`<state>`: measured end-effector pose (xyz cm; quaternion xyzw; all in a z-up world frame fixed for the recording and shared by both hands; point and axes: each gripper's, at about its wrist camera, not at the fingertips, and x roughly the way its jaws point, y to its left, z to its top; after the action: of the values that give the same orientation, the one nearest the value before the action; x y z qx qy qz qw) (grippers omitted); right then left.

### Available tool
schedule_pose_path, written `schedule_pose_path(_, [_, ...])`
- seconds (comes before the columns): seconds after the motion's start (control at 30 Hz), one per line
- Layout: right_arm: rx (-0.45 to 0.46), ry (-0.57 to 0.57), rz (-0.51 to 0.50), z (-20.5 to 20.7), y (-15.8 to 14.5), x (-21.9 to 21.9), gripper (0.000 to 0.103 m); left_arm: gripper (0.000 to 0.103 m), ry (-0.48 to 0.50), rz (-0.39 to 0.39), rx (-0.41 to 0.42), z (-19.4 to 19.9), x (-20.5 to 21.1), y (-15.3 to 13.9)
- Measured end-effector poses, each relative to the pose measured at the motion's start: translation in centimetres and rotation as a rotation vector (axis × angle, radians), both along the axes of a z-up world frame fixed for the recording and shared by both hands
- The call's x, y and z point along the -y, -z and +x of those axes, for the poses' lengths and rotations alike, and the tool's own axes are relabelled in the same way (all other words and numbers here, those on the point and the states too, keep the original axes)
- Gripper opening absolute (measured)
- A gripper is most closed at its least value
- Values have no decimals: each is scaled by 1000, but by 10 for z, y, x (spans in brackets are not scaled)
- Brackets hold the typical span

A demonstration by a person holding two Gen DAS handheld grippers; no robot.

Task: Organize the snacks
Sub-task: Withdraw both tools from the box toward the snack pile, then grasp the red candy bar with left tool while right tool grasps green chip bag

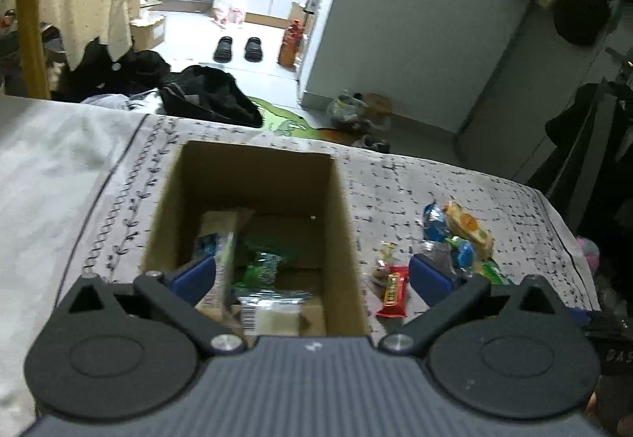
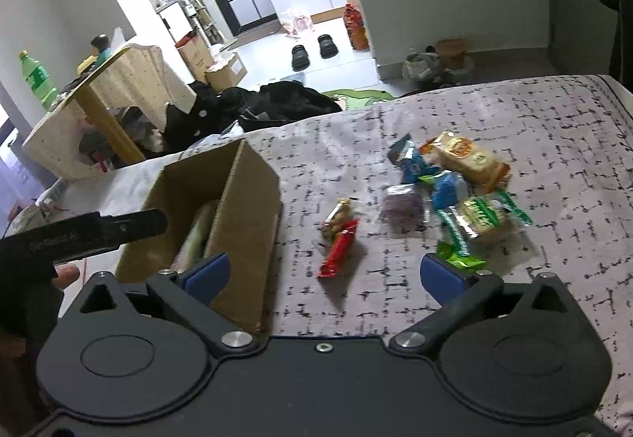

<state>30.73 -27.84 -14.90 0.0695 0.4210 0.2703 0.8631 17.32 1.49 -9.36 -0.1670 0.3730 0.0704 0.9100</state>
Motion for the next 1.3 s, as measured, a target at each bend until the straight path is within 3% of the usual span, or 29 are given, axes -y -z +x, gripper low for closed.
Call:
schedule_pose_path(0.6, [-41,123,-16,13,14,49,103,103,102,4,-14,39,43,5])
schedule_pose_path(0.77, [-49,126,-8,17,17,58,102,99,191,-17,-26,50,60,12])
schedule_pose_path(0.87, [-43,130,-15,19,19,61,96,91,243,-14,-30,54,73,18])
schedule_pose_path(1.03, [-60,160,-15,25,26,69,91,68,291,-17,-52,63,88,29])
schedule_pose_path(1.17, [-83,171,-2,30,32,75,86,56,273,-51,-94,72,89,39])
schedule_pose_path(1.3, [-94,172,-3,33,37,78,81,44,264,-31,-123,80,94,48])
